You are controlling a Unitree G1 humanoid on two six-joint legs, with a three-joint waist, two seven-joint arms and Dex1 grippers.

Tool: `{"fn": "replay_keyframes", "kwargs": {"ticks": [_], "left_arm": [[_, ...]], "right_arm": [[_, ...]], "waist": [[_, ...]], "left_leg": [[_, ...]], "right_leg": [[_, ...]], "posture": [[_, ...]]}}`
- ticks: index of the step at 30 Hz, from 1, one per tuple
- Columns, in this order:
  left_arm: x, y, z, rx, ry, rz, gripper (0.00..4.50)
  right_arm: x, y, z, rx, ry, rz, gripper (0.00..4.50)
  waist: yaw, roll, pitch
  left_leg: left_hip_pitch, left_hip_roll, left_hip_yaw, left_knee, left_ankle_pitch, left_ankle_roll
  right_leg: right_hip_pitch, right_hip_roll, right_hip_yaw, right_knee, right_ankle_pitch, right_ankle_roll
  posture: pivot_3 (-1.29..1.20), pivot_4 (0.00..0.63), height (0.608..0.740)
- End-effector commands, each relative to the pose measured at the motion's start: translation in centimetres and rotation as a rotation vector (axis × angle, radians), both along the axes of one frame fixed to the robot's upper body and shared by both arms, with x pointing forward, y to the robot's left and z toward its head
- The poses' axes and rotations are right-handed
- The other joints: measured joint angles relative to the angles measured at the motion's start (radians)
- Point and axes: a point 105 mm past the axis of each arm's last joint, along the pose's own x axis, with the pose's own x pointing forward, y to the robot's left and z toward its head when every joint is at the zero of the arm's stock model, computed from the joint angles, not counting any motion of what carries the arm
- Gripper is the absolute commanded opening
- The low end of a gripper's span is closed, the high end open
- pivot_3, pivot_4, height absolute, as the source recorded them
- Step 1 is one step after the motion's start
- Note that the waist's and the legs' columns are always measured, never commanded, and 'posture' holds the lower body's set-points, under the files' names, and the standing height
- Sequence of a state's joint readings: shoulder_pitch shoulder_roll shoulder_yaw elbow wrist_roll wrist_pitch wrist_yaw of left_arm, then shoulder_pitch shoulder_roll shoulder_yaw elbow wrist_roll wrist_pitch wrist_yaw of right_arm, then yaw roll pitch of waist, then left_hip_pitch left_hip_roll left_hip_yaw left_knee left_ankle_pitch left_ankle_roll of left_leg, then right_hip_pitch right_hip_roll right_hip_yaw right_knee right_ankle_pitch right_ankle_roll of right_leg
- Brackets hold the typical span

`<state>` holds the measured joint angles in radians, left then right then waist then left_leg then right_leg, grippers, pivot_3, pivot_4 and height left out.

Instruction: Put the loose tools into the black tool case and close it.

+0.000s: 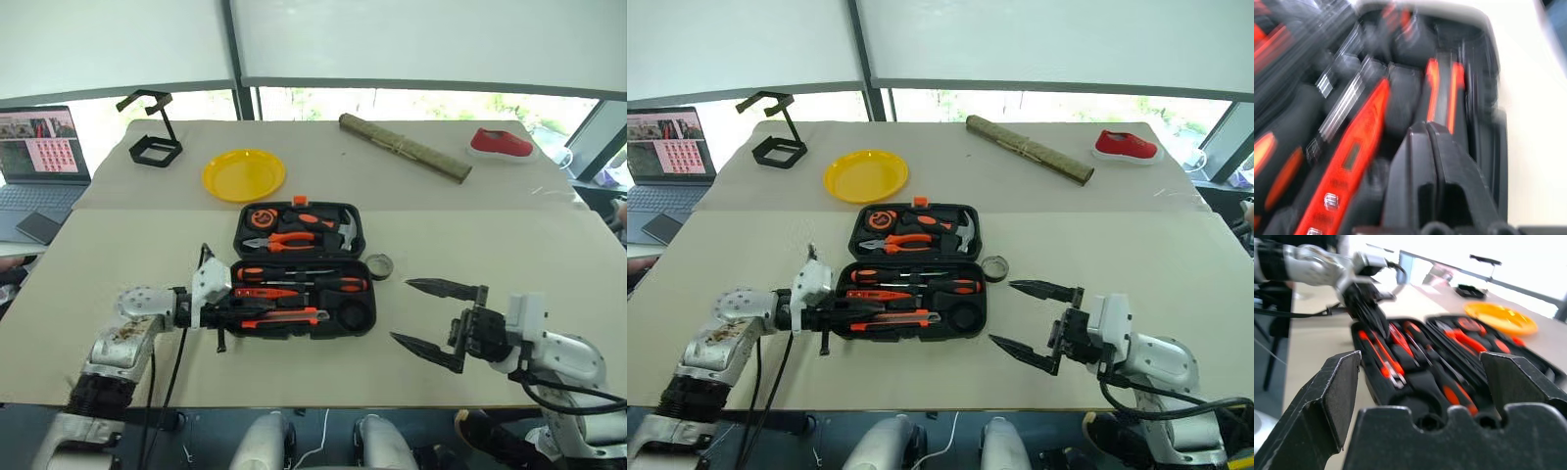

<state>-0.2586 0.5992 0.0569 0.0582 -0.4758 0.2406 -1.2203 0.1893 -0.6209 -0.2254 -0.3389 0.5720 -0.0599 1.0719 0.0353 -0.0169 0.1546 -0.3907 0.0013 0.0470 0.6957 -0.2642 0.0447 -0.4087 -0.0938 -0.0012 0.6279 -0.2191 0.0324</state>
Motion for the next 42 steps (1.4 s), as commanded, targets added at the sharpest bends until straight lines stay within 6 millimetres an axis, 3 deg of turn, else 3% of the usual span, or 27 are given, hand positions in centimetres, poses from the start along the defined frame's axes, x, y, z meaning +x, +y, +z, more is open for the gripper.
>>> {"fn": "replay_keyframes", "kwargs": {"ticks": [1, 5, 6, 8, 13, 16, 19, 20, 25, 33, 36, 42], "left_arm": [[-0.5, 2.7, 5.1, -0.102, -0.169, 0.067, 1.86], [-2.4, 6.1, 6.0, -0.178, -0.16, 0.086, 3.45], [-2.9, 6.9, 5.9, -0.172, -0.15, 0.093, 3.67], [-3.7, 7.5, 5.8, -0.162, -0.142, 0.066, 4.41], [-5.2, 7.8, 5.3, -0.089, -0.116, -0.03, 4.41], [-4.7, 8.1, 5.5, -0.098, -0.136, -0.008, 4.41], [-4.3, 7.2, 5.7, -0.127, -0.166, -0.022, 4.41], [-4.2, 6.5, 5.8, -0.144, -0.173, -0.041, 4.41], [-4.3, 4.4, 5.7, -0.171, -0.172, -0.098, 4.41], [-4.1, 4.0, 5.2, -0.147, -0.163, -0.105, 4.41], [-4.2, 4.0, 4.9, -0.136, -0.16, -0.105, 4.5], [-4.3, 4.0, 4.7, -0.116, -0.155, -0.108, 4.5]], "right_arm": [[-0.6, -2.6, -0.2, -0.032, -0.014, -0.114, 4.5], [-0.9, -4.7, -1.9, -0.05, 0.023, -0.224, 4.5], [-0.9, -5.1, -2.4, -0.056, 0.036, -0.239, 4.5], [-0.7, -5.4, -2.7, -0.067, 0.04, -0.244, 4.5], [1.4, -4.5, -1.3, -0.114, 0.026, -0.142, 4.5], [4.6, -2.1, 0.8, -0.271, 0.016, 0.026, 4.5], [7.2, -0.5, 1.5, -0.431, 0.018, 0.105, 4.5], [8.1, 0.2, 1.3, -0.496, 0.016, 0.136, 4.5], [10.7, 1.6, -0.8, -0.732, 0.088, 0.245, 4.5], [13.9, 3.6, -2.0, -0.911, 0.042, 0.285, 4.5], [14.4, 4.4, -2.3, -0.933, 0.044, 0.305, 3.75], [14.5, 4.7, -2.8, -0.958, 0.078, 0.33, 1.74]], "waist": [[-0.004, -0.002, 0.001], [-0.028, -0.002, 0.001], [-0.031, -0.002, 0.001], [-0.034, -0.002, 0.001], [-0.033, -0.002, 0.002], [-0.035, -0.001, 0.002], [-0.043, -0.002, 0.004], [-0.044, -0.003, 0.004], [-0.037, -0.004, 0.005], [-0.048, -0.004, 0.005], [-0.049, -0.004, 0.005], [-0.051, -0.004, 0.005]], "left_leg": [[0.0, 0.001, 0.0, 0.0, 0.0, 0.0], [0.002, 0.0, 0.001, -0.003, 0.0, 0.0], [0.002, 0.001, 0.001, -0.003, 0.0, 0.0], [0.002, 0.002, 0.002, -0.003, -0.001, 0.0], [0.002, 0.002, 0.004, -0.002, 0.0, 0.0], [0.002, 0.002, 0.005, -0.002, 0.0, 0.0], [-0.002, 0.003, 0.009, -0.002, 0.001, -0.001], [-0.003, 0.004, 0.009, -0.002, 0.001, -0.001], [-0.011, 0.004, 0.008, -0.002, 0.001, -0.001], [-0.014, 0.001, 0.01, -0.001, -0.001, 0.001], [-0.014, 0.001, 0.009, -0.002, -0.001, 0.001], [-0.013, 0.002, 0.009, -0.002, 0.0, 0.001]], "right_leg": [[0.0, 0.0, 0.0, 0.0, 0.0, 0.0], [0.0, -0.001, 0.001, -0.001, 0.0, 0.0], [0.0, -0.001, 0.001, -0.002, 0.0, -0.001], [0.0, 0.0, 0.001, -0.002, -0.001, -0.002], [-0.002, 0.0, 0.002, -0.002, -0.004, -0.006], [-0.002, 0.0, 0.003, -0.001, -0.005, -0.008], [-0.011, 0.001, 0.006, 0.0, -0.001, -0.01], [-0.012, 0.003, 0.006, 0.001, 0.002, -0.004], [-0.017, 0.005, 0.004, 0.001, 0.003, -0.004], [-0.019, 0.001, 0.005, -0.003, 0.005, 0.0], [-0.019, 0.001, 0.005, -0.002, 0.005, 0.0], [-0.018, 0.001, 0.004, -0.002, 0.006, -0.001]], "posture": [[0.0, 0.15, 0.74], [0.0, 0.15, 0.74], [0.0, 0.15, 0.74], [0.0, 0.15, 0.74], [0.0, 0.15, 0.74], [0.0, 0.15, 0.74], [0.0, 0.15, 0.74], [0.0, 0.15, 0.74], [0.0, 0.15, 0.74], [0.0, 0.15, 0.74], [0.0, 0.15, 0.74], [0.0, 0.15, 0.74]]}}
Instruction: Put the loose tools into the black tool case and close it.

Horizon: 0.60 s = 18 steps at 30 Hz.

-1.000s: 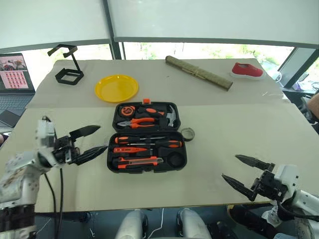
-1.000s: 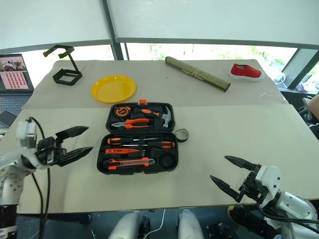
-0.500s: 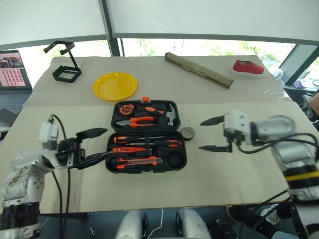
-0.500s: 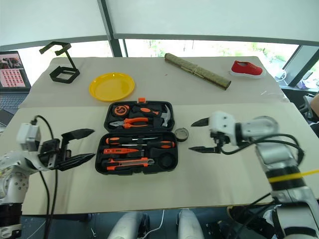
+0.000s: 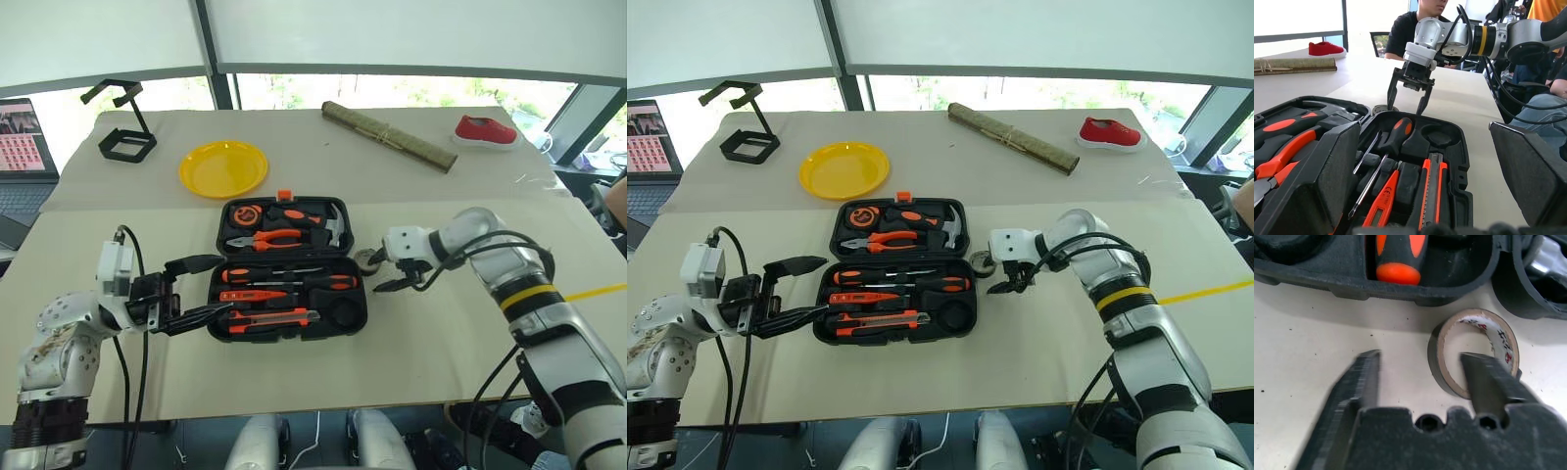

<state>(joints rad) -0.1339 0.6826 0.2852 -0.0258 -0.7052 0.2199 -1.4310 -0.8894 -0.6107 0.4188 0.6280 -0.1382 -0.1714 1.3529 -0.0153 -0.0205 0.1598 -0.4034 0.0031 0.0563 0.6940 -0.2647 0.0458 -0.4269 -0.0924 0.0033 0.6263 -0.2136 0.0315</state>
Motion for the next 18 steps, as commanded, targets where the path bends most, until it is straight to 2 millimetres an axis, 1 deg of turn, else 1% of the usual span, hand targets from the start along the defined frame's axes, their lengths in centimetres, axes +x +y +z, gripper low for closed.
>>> {"fn": "replay_keyframes", "kwargs": {"ticks": [1, 2, 3, 5, 7, 9, 11, 13, 15, 16, 18], "left_arm": [[-0.4, -0.1, 0.4, 0.035, -0.035, -0.014, 4.5], [-0.5, -0.1, 0.4, 0.044, -0.034, -0.02, 4.5], [-0.5, -0.1, 0.3, 0.052, -0.033, -0.025, 4.5], [-0.8, -0.1, 0.1, 0.073, -0.034, -0.037, 4.5], [-1.1, 0.0, -0.2, 0.101, -0.036, -0.051, 4.5], [-1.3, 0.1, -0.5, 0.115, -0.036, -0.058, 4.5], [-1.7, 0.2, -0.8, 0.139, -0.036, -0.068, 4.5], [-2.2, 0.6, -1.3, 0.17, -0.033, -0.075, 4.5], [-2.4, 1.1, -1.6, 0.19, -0.031, -0.071, 4.5], [-2.5, 1.3, -1.7, 0.201, -0.031, -0.071, 4.5], [-2.6, 1.6, -1.9, 0.22, -0.03, -0.069, 4.5]], "right_arm": [[0.2, -0.1, 0.1, -0.022, -0.002, 0.005, 1.47], [0.2, -0.2, 0.2, -0.021, 0.0, 0.005, 1.0], [0.1, -0.3, 0.3, -0.02, 0.003, 0.005, 0.76], [-0.1, -0.8, 0.7, -0.014, 0.008, 0.009, 0.06], [-0.8, -1.2, 1.5, 0.023, 0.053, 0.019, 0.06], [-2.1, -1.4, 2.8, 0.063, 0.094, 0.076, 0.06], [-3.7, -1.1, 4.0, 0.113, 0.124, 0.139, 0.06], [-5.7, 0.5, 5.2, 0.184, 0.17, 0.206, 0.06], [-8.0, 2.5, 5.7, 0.249, 0.25, 0.265, 0.06], [-8.9, 3.5, 5.7, 0.272, 0.285, 0.28, 0.06], [-9.9, 5.1, 4.9, 0.282, 0.318, 0.268, 0.06]], "waist": [[0.0, 0.0, 0.0], [0.0, 0.0, 0.0], [0.0, 0.0, 0.0], [0.0, 0.0, 0.0], [0.002, 0.0, 0.0], [0.005, 0.0, 0.0], [0.004, 0.001, 0.0], [0.001, 0.001, 0.0], [-0.003, 0.001, 0.0], [-0.004, 0.001, 0.0], [-0.003, 0.001, 0.0]], "left_leg": [[0.0, 0.0, 0.0, 0.0, 0.0, 0.0], [0.001, 0.0, 0.0, 0.0, 0.0, 0.0], [0.001, 0.0, 0.0, 0.0, 0.0, 0.0], [0.001, 0.0, 0.0, 0.0, 0.0, 0.0], [0.001, 0.0, 0.0, 0.0, 0.0, 0.0], [0.001, -0.001, 0.0, 0.0, 0.0, 0.0], [-0.001, -0.001, 0.0, 0.0, 0.0, 0.0], [-0.001, 0.0, 0.0, -0.001, 0.0, 0.0], [-0.001, 0.001, -0.001, -0.001, 0.0, 0.0], [-0.001, 0.003, -0.001, -0.001, -0.001, -0.001], [-0.001, 0.006, -0.001, -0.001, -0.001, -0.002]], "right_leg": [[0.0, 0.0, 0.0, 0.0, 0.0, 0.0], [0.001, 0.0, 0.0, 0.0, 0.0, 0.0], [0.001, 0.0, 0.0, 0.0, 0.0, -0.001], [0.001, 0.0, 0.0, 0.0, 0.0, -0.001], [0.001, -0.001, 0.0, 0.001, 0.0, -0.001], [0.001, -0.001, 0.0, 0.001, 0.0, -0.001], [0.0, -0.002, -0.001, 0.0, 0.0, -0.001], [-0.002, -0.003, -0.001, 0.0, 0.0, -0.001], [-0.003, -0.003, -0.001, 0.0, 0.0, -0.001], [-0.003, -0.003, -0.001, 0.0, 0.001, -0.002], [-0.003, -0.004, -0.001, 0.0, 0.001, -0.004]], "posture": [[0.0, 0.15, 0.74], [0.0, 0.15, 0.74], [0.0, 0.15, 0.74], [0.0, 0.15, 0.74], [0.0, 0.15, 0.74], [0.0, 0.15, 0.74], [0.0, 0.15, 0.74], [0.0, 0.15, 0.74], [0.0, 0.15, 0.74], [0.0, 0.15, 0.74], [0.0, 0.15, 0.74]]}}
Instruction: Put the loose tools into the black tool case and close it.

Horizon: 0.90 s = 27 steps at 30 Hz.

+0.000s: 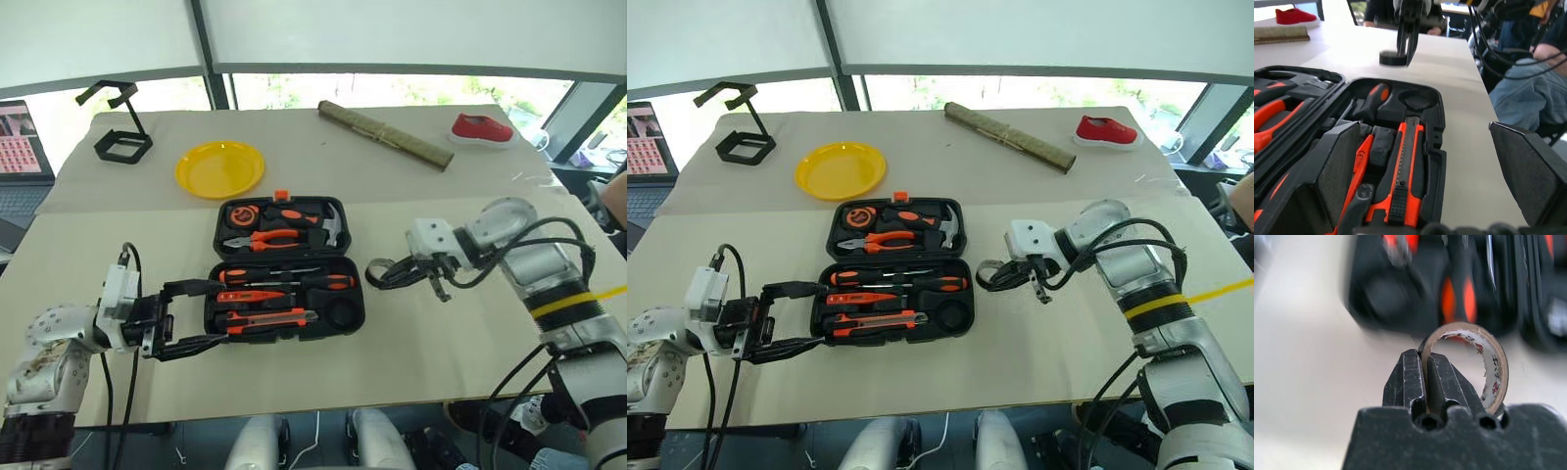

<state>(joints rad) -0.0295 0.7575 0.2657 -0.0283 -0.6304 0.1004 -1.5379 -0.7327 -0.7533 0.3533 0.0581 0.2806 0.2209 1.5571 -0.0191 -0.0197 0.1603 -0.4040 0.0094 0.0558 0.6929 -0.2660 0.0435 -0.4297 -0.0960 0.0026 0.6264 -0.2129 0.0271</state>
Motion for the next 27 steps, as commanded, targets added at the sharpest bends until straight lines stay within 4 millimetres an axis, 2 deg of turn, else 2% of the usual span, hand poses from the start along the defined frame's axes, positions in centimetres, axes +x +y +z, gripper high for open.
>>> {"fn": "replay_keyframes", "kwargs": {"ticks": [1, 5, 9, 12, 14, 16, 17, 19, 22, 23, 27], "left_arm": [[-0.4, 0.7, 0.3, 0.043, -0.039, -0.003, 4.5], [-0.5, 0.8, 0.4, 0.05, -0.038, -0.006, 4.5], [-0.5, 0.8, 0.5, 0.055, -0.039, -0.004, 4.5], [-0.6, 0.9, 0.5, 0.062, -0.041, -0.001, 4.5], [-0.6, 0.9, 0.5, 0.065, -0.042, 0.003, 4.5], [-0.6, 1.0, 0.5, 0.065, -0.042, 0.012, 4.5], [-0.6, 1.1, 0.5, 0.065, -0.042, 0.018, 4.5], [-0.7, 1.3, 0.3, 0.064, -0.041, 0.025, 4.5], [-0.6, 1.5, 0.2, 0.063, -0.039, 0.046, 4.5], [-0.6, 1.7, 0.2, 0.062, -0.036, 0.062, 4.5], [0.0, 2.6, 0.6, 0.031, -0.024, 0.176, 4.5]], "right_arm": [[-2.6, 3.2, -0.2, 0.038, 0.087, 0.052, 0.06], [-2.0, 3.6, -3.0, -0.045, 0.102, -0.043, 0.06], [-1.1, 3.7, -3.9, -0.082, 0.067, -0.089, 0.06], [-0.4, 2.8, -5.0, -0.171, 0.028, -0.12, 0.06], [-0.5, 1.9, -5.4, -0.24, 0.044, -0.117, 0.06], [-0.5, 1.8, -5.4, -0.252, 0.045, -0.126, 0.79], [-0.5, 2.0, -5.1, -0.244, 0.03, -0.113, 0.95], [-0.3, 2.4, -4.8, -0.213, 0.017, -0.116, 1.61], [-0.9, 2.2, -4.6, -0.234, 0.045, -0.07, 2.69], [-1.0, 2.2, -4.3, -0.226, 0.048, -0.059, 2.89], [-1.9, 2.5, -2.0, -0.132, 0.118, -0.002, 4.32]], "waist": [[0.002, 0.0, 0.0], [0.011, 0.0, 0.0], [0.014, 0.0, 0.0], [0.011, 0.0, 0.0], [0.01, 0.0, 0.0], [0.011, 0.0, 0.0], [0.014, 0.0, 0.0], [0.017, 0.0, 0.0], [0.023, 0.0, 0.0], [0.024, 0.0, 0.0], [0.024, -0.001, 0.0]], "left_leg": [[0.0, 0.001, 0.0, 0.0, 0.0, -0.001], [-0.001, 0.0, 0.0, 0.001, 0.0, -0.002], [-0.003, -0.002, 0.001, 0.002, 0.0, -0.002], [-0.003, -0.001, 0.002, 0.002, 0.0, -0.002], [-0.003, -0.001, 0.003, 0.002, 0.001, -0.002], [-0.002, -0.001, 0.003, 0.002, 0.001, -0.002], [-0.002, -0.001, 0.003, 0.002, 0.001, -0.002], [-0.002, -0.001, 0.002, 0.002, 0.0, -0.001], [-0.003, -0.002, 0.002, 0.002, 0.0, -0.001], [-0.003, -0.002, 0.002, 0.002, 0.0, -0.001], [-0.003, -0.001, 0.002, 0.002, 0.0, 0.0]], "right_leg": [[0.0, 0.001, -0.001, 0.0, 0.0, -0.001], [-0.002, 0.003, -0.003, 0.001, 0.0, -0.002], [-0.004, 0.002, -0.005, 0.001, 0.001, -0.001], [-0.004, 0.004, -0.005, 0.002, 0.001, -0.001], [-0.004, 0.004, -0.005, 0.002, 0.001, -0.001], [-0.003, 0.004, -0.006, 0.002, 0.001, -0.001], [-0.003, 0.004, -0.006, 0.002, 0.001, -0.001], [-0.003, 0.004, -0.006, 0.002, 0.001, -0.001], [-0.002, 0.004, -0.007, 0.001, 0.001, -0.001], [-0.002, 0.004, -0.007, 0.001, 0.001, -0.001], [-0.001, 0.004, -0.009, -0.001, 0.001, -0.001]], "posture": [[0.0, 0.15, 0.74], [0.0, 0.15, 0.74], [0.0, 0.15, 0.74], [0.0, 0.15, 0.74], [0.0, 0.15, 0.74], [0.0, 0.15, 0.74], [0.0, 0.15, 0.74], [0.0, 0.15, 0.74], [0.0, 0.15, 0.74], [0.0, 0.15, 0.74], [0.0, 0.15, 0.74]]}}
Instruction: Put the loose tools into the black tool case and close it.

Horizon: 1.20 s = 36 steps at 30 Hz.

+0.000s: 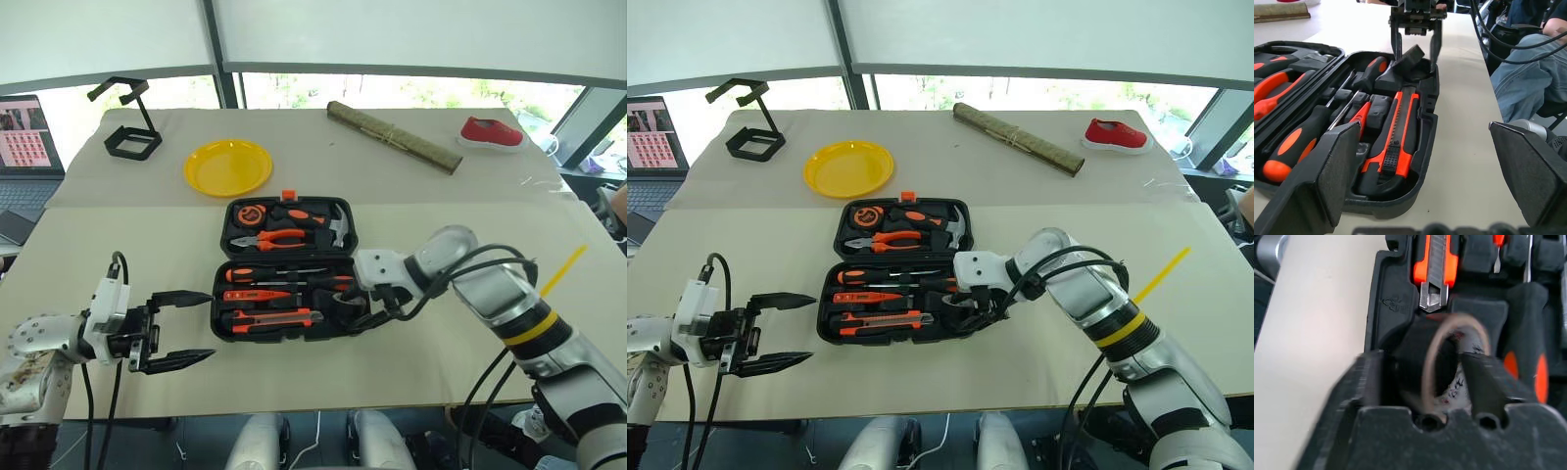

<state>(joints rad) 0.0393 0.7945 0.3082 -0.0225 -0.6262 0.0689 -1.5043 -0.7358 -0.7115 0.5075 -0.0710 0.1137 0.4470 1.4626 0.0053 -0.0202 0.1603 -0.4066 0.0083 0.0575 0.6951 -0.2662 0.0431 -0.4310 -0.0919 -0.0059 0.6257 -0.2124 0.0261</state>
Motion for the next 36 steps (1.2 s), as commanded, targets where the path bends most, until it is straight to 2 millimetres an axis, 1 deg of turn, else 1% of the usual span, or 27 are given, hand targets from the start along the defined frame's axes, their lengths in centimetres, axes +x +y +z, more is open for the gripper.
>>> {"fn": "replay_keyframes", "kwargs": {"ticks": [1, 3, 5, 7, 9, 11, 13, 14, 15, 16, 17, 18, 20, 21, 23, 25, 26, 27, 28, 29, 30, 31, 32, 33, 34, 35, 36], "left_arm": [[0.6, 1.3, 0.9, -0.01, -0.023, 0.125, 4.5], [1.2, 2.0, 0.9, -0.017, -0.015, 0.229, 4.5], [1.9, 2.9, 1.0, -0.001, -0.024, 0.344, 4.5], [2.9, 4.4, 1.0, -0.018, -0.019, 0.491, 4.5], [3.5, 5.5, 1.0, -0.058, -0.003, 0.595, 4.5], [4.1, 6.6, 0.4, -0.05, 0.029, 0.684, 4.5], [5.0, 7.1, -0.1, -0.044, 0.062, 0.756, 3.99], [5.4, 7.0, -0.1, -0.049, 0.064, 0.765, 3.73], [5.7, 6.6, -0.2, -0.049, 0.063, 0.763, 3.37], [5.9, 6.0, 0.0, -0.05, 0.057, 0.736, 3.03], [5.9, 5.2, 0.2, -0.057, 0.046, 0.695, 2.63], [5.6, 4.1, 0.8, -0.075, 0.03, 0.627, 2.28], [4.6, 2.4, 1.5, -0.09, 0.007, 0.49, 1.56], [3.9, 1.7, 1.4, -0.059, 0.002, 0.413, 1.17], [3.1, 1.0, 1.1, -0.007, 0.007, 0.318, 1.17], [2.8, 0.6, 0.8, 0.031, 0.04, 0.269, 1.17], [2.7, 0.3, 0.8, 0.047, 0.052, 0.242, 1.43], [2.9, 0.0, 0.7, 0.064, 0.061, 0.235, 1.73], [3.0, -0.1, 0.6, 0.075, 0.066, 0.232, 1.87], [2.9, -0.4, 0.7, 0.076, 0.064, 0.21, 2.36], [2.6, -0.8, 0.6, 0.088, 0.044, 0.178, 2.79], [2.1, -1.2, 0.5, 0.094, 0.027, 0.138, 3.08], [1.7, -1.4, 0.5, 0.096, 0.014, 0.103, 3.43], [1.3, -1.6, 0.4, 0.097, 0.004, 0.075, 3.9], [1.0, -1.7, 0.2, 0.096, 0.018, 0.054, 4.23], [0.8, -1.7, 0.0, 0.096, 0.029, 0.042, 4.48], [0.6, -1.7, -0.2, 0.099, 0.044, 0.032, 4.48]], "right_arm": [[-1.5, 0.3, 2.2, 0.111, 0.094, 0.073, 4.46], [-1.8, 0.0, 4.2, 0.233, 0.142, 0.08, 4.46], [-1.4, -1.3, 5.3, 0.331, 0.159, 0.023, 4.46], [-0.2, -2.7, 5.5, 0.389, 0.117, -0.081, 4.46], [1.1, -3.9, 5.6, 0.444, 0.089, -0.203, 4.46], [2.8, -5.8, 4.7, 0.434, 0.016, -0.333, 4.46], [4.5, -7.4, 3.2, 0.402, -0.067, -0.46, 3.96], [4.6, -7.7, 2.6, 0.386, -0.074, -0.481, 3.72], [4.7, -7.9, 1.9, 0.37, -0.083, -0.494, 3.36], [4.4, -7.8, 1.4, 0.362, -0.074, -0.483, 3.09], [4.0, -7.5, 1.2, 0.371, -0.057, -0.461, 2.66], [3.7, -6.9, 1.6, 0.41, -0.062, -0.439, 2.38], [2.5, -5.5, 2.8, 0.476, -0.052, -0.348, 2.36], [1.4, -4.4, 3.5, 0.495, -0.047, -0.257, 2.36], [-0.2, -3.0, 4.2, 0.506, -0.021, -0.15, 2.36], [-1.7, -1.4, 4.7, 0.51, 0.011, -0.063, 2.36], [-2.2, -0.8, 4.7, 0.5, 0.047, -0.05, 2.36], [-2.8, -0.5, 4.1, 0.439, 0.071, -0.027, 2.36], [-3.2, -0.4, 3.7, 0.395, 0.087, -0.017, 2.36], [-3.5, -0.5, 3.2, 0.349, 0.095, 0.002, 2.61], [-3.4, -0.2, 2.7, 0.329, 0.051, 0.028, 2.89], [-3.2, 0.0, 2.3, 0.305, -0.009, 0.065, 3.11], [-3.0, 0.2, 2.0, 0.285, -0.052, 0.091, 3.42], [-3.0, 0.2, 1.7, 0.263, -0.067, 0.11, 3.85], [-3.0, 0.3, 1.5, 0.246, -0.078, 0.126, 4.14], [-3.0, 0.3, 1.5, 0.236, -0.083, 0.135, 4.45], [-2.9, 0.4, 1.4, 0.23, -0.094, 0.141, 4.45]], "waist": [[-0.002, 0.0, 0.0], [-0.004, 0.0, 0.0], [-0.006, 0.0, 0.0], [-0.002, 0.0, 0.0], [0.001, -0.001, 0.0], [0.001, -0.001, 0.0], [0.002, -0.001, 0.0], [0.002, -0.001, 0.0], [0.003, -0.001, 0.0], [0.003, -0.001, 0.0], [0.003, -0.001, 0.0], [0.003, -0.001, 0.0], [-0.003, -0.001, 0.0], [-0.007, -0.001, 0.001], [-0.014, -0.001, 0.001], [-0.016, -0.001, 0.001], [-0.016, -0.001, 0.001], [-0.017, -0.001, 0.001], [-0.017, -0.001, 0.001], [-0.014, -0.001, 0.001], [-0.011, -0.001, 0.001], [-0.011, -0.001, 0.001], [-0.011, -0.001, 0.001], [-0.011, -0.001, 0.001], [-0.012, -0.001, 0.001], [-0.012, -0.001, 0.001], [-0.012, -0.001, 0.001]], "left_leg": [[0.0, 0.0, 0.0, 0.0, 0.0, 0.0], [0.0, 0.0, 0.0, 0.0, 0.0, 0.0], [0.0, 0.001, 0.0, 0.0, 0.0, 0.0], [0.001, 0.001, 0.0, 0.0, 0.0, 0.0], [0.002, 0.001, -0.002, 0.0, 0.0, 0.0], [0.002, 0.001, -0.002, 0.0, 0.0, 0.0], [0.003, 0.001, -0.002, 0.0, 0.0, -0.001], [0.003, 0.001, -0.002, 0.0, 0.0, -0.001], [0.002, 0.0, -0.001, 0.0, 0.0, -0.001], [0.002, 0.0, -0.001, 0.0, 0.0, -0.001], [0.002, 0.0, -0.001, 0.0, 0.0, -0.001], [0.002, 0.0, -0.001, 0.0, 0.0, -0.001], [0.001, 0.0, -0.001, -0.001, 0.0, -0.001], [0.001, 0.001, -0.001, -0.001, 0.0, -0.001], [0.001, 0.001, -0.001, -0.001, 0.0, -0.001], [0.002, 0.002, -0.001, -0.002, 0.0, -0.001], [0.002, 0.002, -0.001, -0.001, 0.0, -0.001], [0.002, 0.002, -0.001, -0.001, 0.0, -0.001], [0.002, 0.002, -0.001, -0.001, 0.0, -0.001], [0.002, 0.002, -0.001, -0.001, 0.0, -0.001], [0.002, 0.002, -0.001, -0.001, 0.0, -0.001], [0.002, 0.002, -0.001, 0.0, 0.0, -0.001], [0.002, 0.002, -0.001, 0.0, 0.0, -0.001], [0.002, 0.002, -0.001, 0.0, 0.0, -0.001], [0.002, 0.002, 0.0, 0.0, 0.0, -0.001], [0.002, 0.002, 0.0, 0.0, 0.0, -0.001], [0.002, 0.002, 0.0, 0.0, 0.0, -0.001]], "right_leg": [[0.0, 0.0, 0.0, 0.0, 0.0, 0.0], [-0.001, 0.0, 0.0, 0.001, 0.0, 0.0], [-0.001, 0.0, 0.0, 0.001, 0.0, 0.0], [0.0, -0.001, -0.001, 0.0, 0.0, 0.0], [0.003, -0.001, -0.003, -0.001, 0.0, 0.0], [0.003, -0.002, -0.003, -0.001, 0.0, 0.0], [0.003, -0.002, -0.003, 0.0, 0.0, 0.0], [0.003, -0.002, -0.003, 0.0, 0.0, 0.0], [0.003, -0.002, -0.003, 0.0, 0.0, -0.001], [0.003, -0.002, -0.003, 0.001, 0.0, -0.001], [0.002, -0.002, -0.003, 0.0, 0.0, -0.001], [0.002, -0.002, -0.003, 0.0, 0.0, -0.001], [0.002, -0.001, -0.003, 0.0, 0.0, -0.001], [0.002, -0.001, -0.003, 0.0, 0.0, -0.001], [0.001, -0.001, -0.002, 0.0, 0.0, -0.001], [0.002, -0.001, -0.003, 0.0, 0.0, -0.001], [0.002, -0.001, -0.003, 0.0, 0.0, -0.002], [0.002, -0.001, -0.003, 0.0, 0.0, -0.002], [0.002, -0.001, -0.003, 0.0, 0.0, -0.002], [0.002, -0.001, -0.003, 0.0, 0.0, -0.002], [0.002, -0.001, -0.004, 0.0, 0.0, -0.002], [0.002, -0.001, -0.004, 0.0, 0.0, -0.002], [0.002, -0.001, -0.004, 0.0, 0.0, -0.002], [0.002, -0.001, -0.004, -0.001, 0.0, -0.001], [0.002, -0.001, -0.004, 0.0, 0.0, -0.001], [0.001, -0.001, -0.004, 0.0, 0.0, -0.001], [0.001, -0.001, -0.004, 0.0, 0.0, -0.001]], "posture": [[0.0, 0.15, 0.74], [0.0, 0.15, 0.74], [0.0, 0.15, 0.74], [0.0, 0.15, 0.74], [0.0, 0.15, 0.74], [0.0, 0.15, 0.74], [0.0, 0.15, 0.74], [0.0, 0.15, 0.74], [0.0, 0.15, 0.74], [0.0, 0.15, 0.74], [0.0, 0.15, 0.74], [0.0, 0.15, 0.74], [0.0, 0.15, 0.74], [0.0, 0.15, 0.74], [0.0, 0.15, 0.74], [0.0, 0.15, 0.74], [0.0, 0.15, 0.74], [0.0, 0.15, 0.74], [0.0, 0.15, 0.74], [0.0, 0.15, 0.74], [0.0, 0.15, 0.74], [0.0, 0.15, 0.74], [0.0, 0.15, 0.74], [0.0, 0.15, 0.74], [0.0, 0.15, 0.74], [0.0, 0.15, 0.74], [0.0, 0.15, 0.74]]}}
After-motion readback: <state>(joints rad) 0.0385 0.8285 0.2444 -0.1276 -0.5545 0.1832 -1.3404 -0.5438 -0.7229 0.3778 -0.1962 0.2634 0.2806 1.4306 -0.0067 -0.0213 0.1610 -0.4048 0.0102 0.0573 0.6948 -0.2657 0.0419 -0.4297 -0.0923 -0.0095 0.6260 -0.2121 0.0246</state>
